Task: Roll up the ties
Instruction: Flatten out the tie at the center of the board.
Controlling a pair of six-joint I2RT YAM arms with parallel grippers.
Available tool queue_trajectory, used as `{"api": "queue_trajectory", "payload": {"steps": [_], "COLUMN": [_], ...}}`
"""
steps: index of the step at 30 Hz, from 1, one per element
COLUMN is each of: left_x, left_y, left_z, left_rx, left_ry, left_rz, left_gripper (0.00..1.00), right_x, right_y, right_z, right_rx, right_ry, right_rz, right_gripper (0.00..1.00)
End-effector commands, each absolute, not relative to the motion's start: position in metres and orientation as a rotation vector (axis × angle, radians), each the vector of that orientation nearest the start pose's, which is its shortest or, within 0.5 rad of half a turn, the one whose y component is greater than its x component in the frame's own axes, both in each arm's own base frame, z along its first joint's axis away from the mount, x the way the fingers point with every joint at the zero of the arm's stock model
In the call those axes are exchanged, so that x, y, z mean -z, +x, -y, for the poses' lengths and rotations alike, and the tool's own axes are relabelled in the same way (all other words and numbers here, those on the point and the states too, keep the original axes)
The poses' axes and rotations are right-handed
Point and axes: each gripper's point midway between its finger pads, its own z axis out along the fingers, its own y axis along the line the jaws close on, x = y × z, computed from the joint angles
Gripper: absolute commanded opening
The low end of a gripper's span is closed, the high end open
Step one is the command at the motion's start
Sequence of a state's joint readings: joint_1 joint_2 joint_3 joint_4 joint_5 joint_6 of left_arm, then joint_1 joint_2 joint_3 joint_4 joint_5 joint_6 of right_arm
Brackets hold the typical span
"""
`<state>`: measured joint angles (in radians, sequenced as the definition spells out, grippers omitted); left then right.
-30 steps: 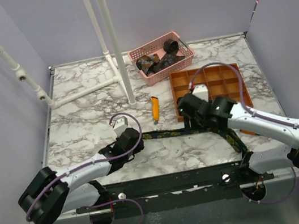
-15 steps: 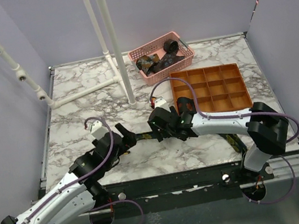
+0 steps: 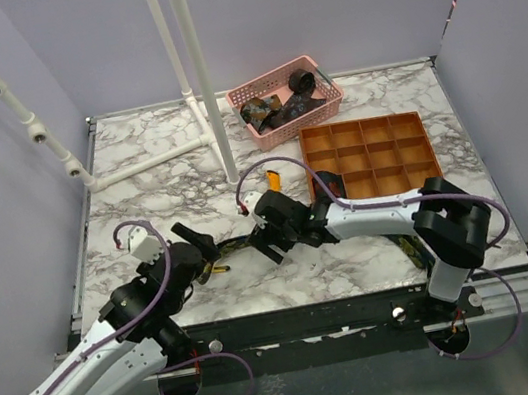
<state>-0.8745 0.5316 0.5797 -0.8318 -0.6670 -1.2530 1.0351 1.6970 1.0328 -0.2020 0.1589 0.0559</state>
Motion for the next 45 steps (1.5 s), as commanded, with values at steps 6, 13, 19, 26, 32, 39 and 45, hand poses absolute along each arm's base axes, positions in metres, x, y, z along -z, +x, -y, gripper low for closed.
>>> {"api": "queue_trajectory", "payload": {"steps": [6, 13, 19, 26, 32, 39, 45], "left_x": [-0.203, -0.215, -0.219, -0.217, -0.203, -0.185, -0.165], "left_y": [0.185, 0.189, 0.196, 0.203, 0.202, 0.2, 0.199], "left_z": [0.07, 0.072, 0.08, 0.09, 0.099, 0.095, 0.095], "left_rx": [0.365, 0.366, 0.382, 0.384, 0.388, 0.313, 0.252], "left_ry": [-0.702, -0.669, -0.647, -0.617, -0.589, -0.535, -0.509], "left_rz": [-1.948, -1.929, -1.915, -1.917, -1.966, -2.005, -2.056], "left_gripper": [0.99, 0.99, 0.99, 0.99, 0.99, 0.99, 0.99], "right_x": [-0.022, -0.046, -0.106, -0.1, -0.054, -0.05, -0.103], "right_y": [0.196, 0.129, 0.058, 0.043, 0.09, 0.164, 0.198], "right_z": [-0.363, -0.359, -0.355, -0.336, -0.317, -0.299, -0.303], "right_rx": [-0.474, -0.85, -1.397, -1.853, -1.505, -1.155, -0.903], "right_ry": [-1.458, -1.576, -1.53, -1.32, -1.123, -0.831, -0.82], "right_rz": [-2.211, -2.31, -2.401, -2.571, -2.795, -2.801, -2.583], "right_gripper": [0.65, 0.21, 0.03, 0.0, 0.16, 0.57, 0.72]}}
